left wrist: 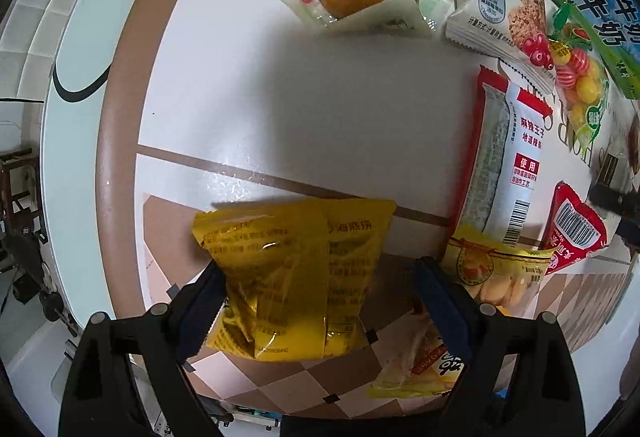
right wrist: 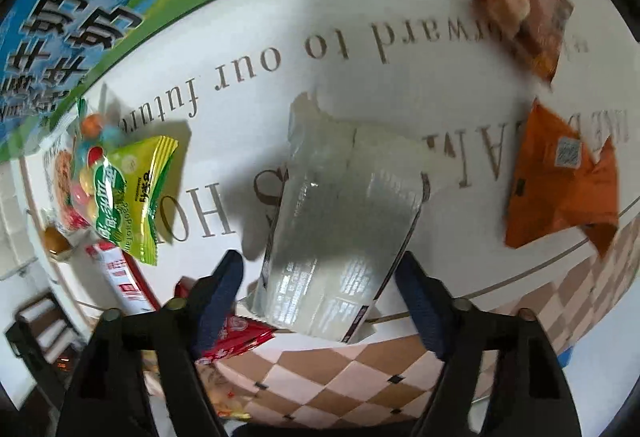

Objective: Organize snacks
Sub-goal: 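Grasp the yellow bag with the left tool while the right tool grasps the white packet, then carry both packets into the box and open both tools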

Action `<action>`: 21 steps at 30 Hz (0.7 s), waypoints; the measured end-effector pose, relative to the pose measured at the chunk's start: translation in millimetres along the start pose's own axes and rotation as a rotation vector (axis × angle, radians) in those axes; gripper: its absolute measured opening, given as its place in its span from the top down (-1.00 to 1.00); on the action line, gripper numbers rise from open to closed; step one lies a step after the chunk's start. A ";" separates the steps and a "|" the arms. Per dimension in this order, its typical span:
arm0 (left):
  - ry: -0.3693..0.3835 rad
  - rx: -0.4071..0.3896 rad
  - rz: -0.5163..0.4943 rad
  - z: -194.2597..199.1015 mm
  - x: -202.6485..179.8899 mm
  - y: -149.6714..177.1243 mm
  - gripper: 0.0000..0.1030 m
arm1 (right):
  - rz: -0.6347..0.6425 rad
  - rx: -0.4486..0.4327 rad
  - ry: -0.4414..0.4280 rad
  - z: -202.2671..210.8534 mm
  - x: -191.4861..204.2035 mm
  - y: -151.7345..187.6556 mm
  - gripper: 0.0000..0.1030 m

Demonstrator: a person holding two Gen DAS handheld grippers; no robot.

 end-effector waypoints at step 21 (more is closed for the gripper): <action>-0.029 -0.084 -0.025 8.7 -6.1 25.6 0.06 | 0.078 -0.052 0.051 4.6 -11.2 29.3 -0.29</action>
Point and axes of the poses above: each gripper's, at about its wrist camera, not at the fingertips, and z roughly against the way its jaws point, x to its left, y to its underside, the point moved 7 cm from there along -z, roughly the way its jaws point, and after that the axes turned 3 degrees about x, right-handed, at the moved point
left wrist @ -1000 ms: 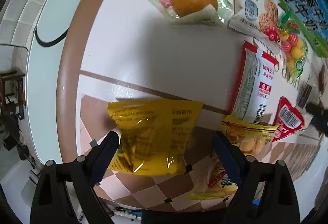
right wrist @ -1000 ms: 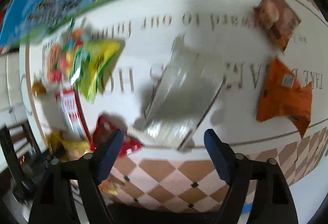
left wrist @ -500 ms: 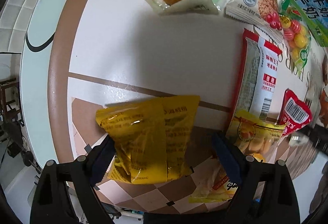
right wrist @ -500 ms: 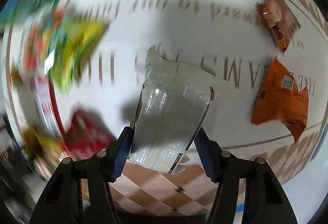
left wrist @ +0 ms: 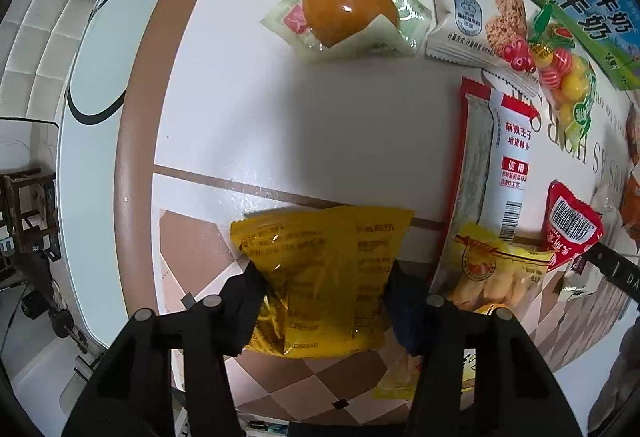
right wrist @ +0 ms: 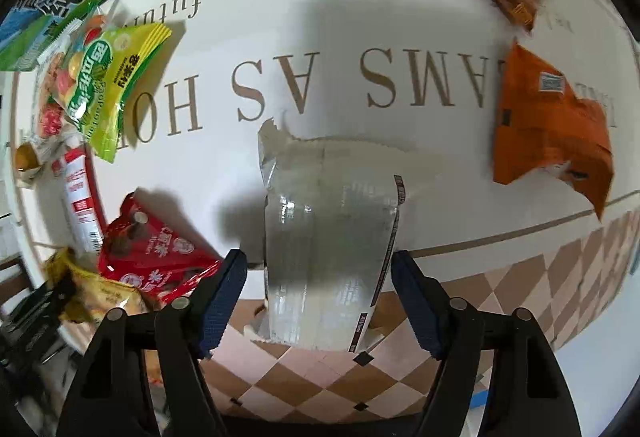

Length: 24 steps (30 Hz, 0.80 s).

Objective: Organize snacks
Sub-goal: 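Carry both packets into the box and open both tools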

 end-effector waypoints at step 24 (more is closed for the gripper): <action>0.158 -0.380 -0.176 247.5 -78.6 -145.9 0.12 | 0.127 -0.296 -0.134 244.6 5.3 -130.8 -0.18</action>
Point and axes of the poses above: each gripper's, at about its wrist camera, not at the fingertips, and z roughly against the way its jaws point, x to its left, y to its underside, the point moved 7 cm from there along -z, roughly the way its jaws point, and after that the axes turned 3 degrees about x, right-handed, at the moved point
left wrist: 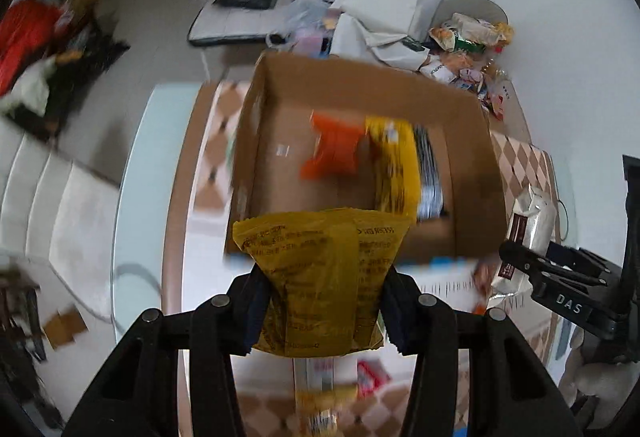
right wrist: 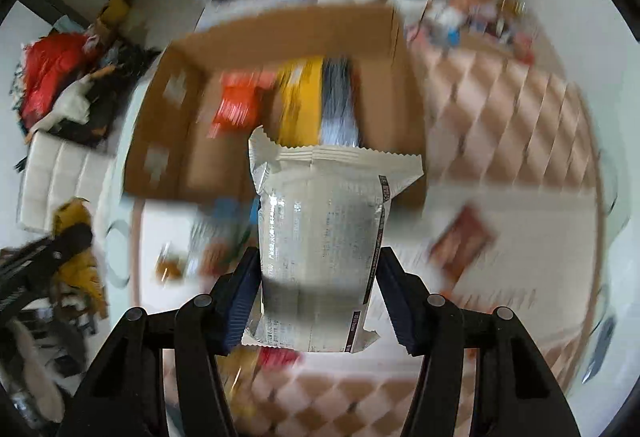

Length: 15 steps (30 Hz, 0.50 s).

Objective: Organize snacks
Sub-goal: 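Carry both packets into the box and open both tools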

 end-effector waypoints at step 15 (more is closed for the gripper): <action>-0.124 0.234 -0.030 -130.8 16.7 -116.4 0.12 | 0.041 0.113 0.217 -132.9 -36.3 -133.1 -0.18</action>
Point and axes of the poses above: each gripper's, at about its wrist camera, not at the fingertips, and z roughly against the way its jaws point, x to its left, y to its underside, the point moved 7 cm from there along -z, roughly the way its jaws point, and after that the axes turned 3 degrees about x, right-handed, at the moved point
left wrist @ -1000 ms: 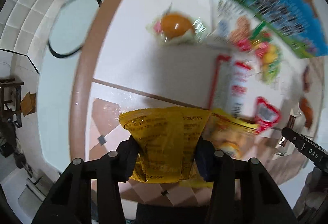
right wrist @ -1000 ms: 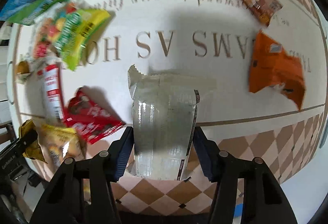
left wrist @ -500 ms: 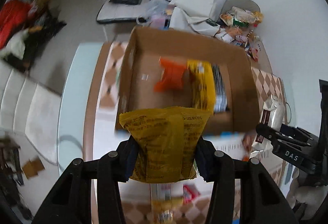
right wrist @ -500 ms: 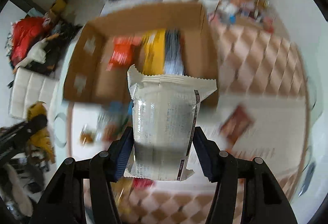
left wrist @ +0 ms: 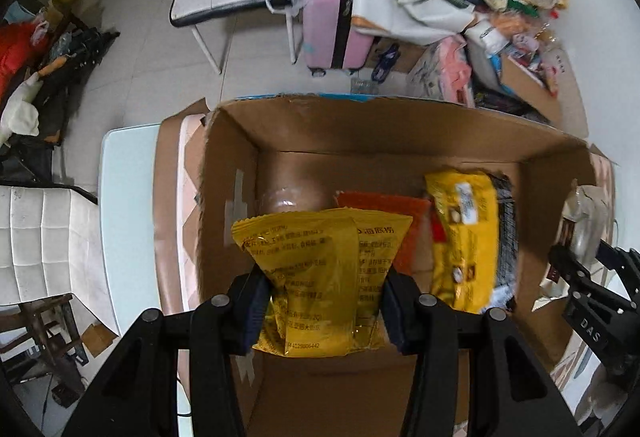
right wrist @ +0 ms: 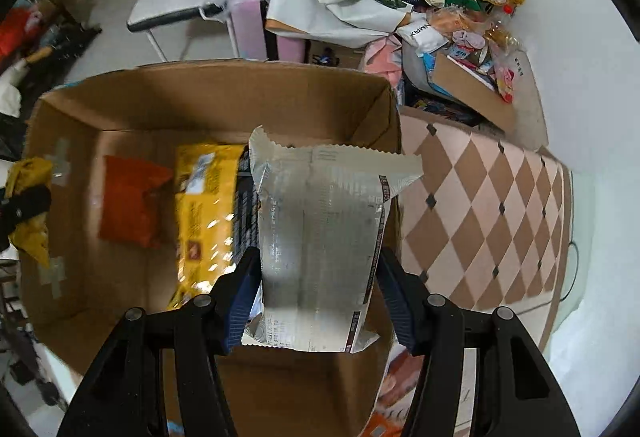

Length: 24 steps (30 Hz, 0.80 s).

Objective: Organize snacks
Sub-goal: 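Carry both packets into the box and open both tools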

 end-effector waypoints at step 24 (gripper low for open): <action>0.093 0.001 0.003 -0.8 -13.1 -2.5 -0.61 | -0.026 0.063 -0.065 -18.9 11.5 -7.7 -0.86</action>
Point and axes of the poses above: each gripper's, at about its wrist camera, not at the fingertips, and z roughly against the way its jaws point, x to its left, y to its underside, the point moved 7 cm from there along -z, roughly the way its jaws point, and after that the axes turned 3 degrees about x, right-handed, at the moved point
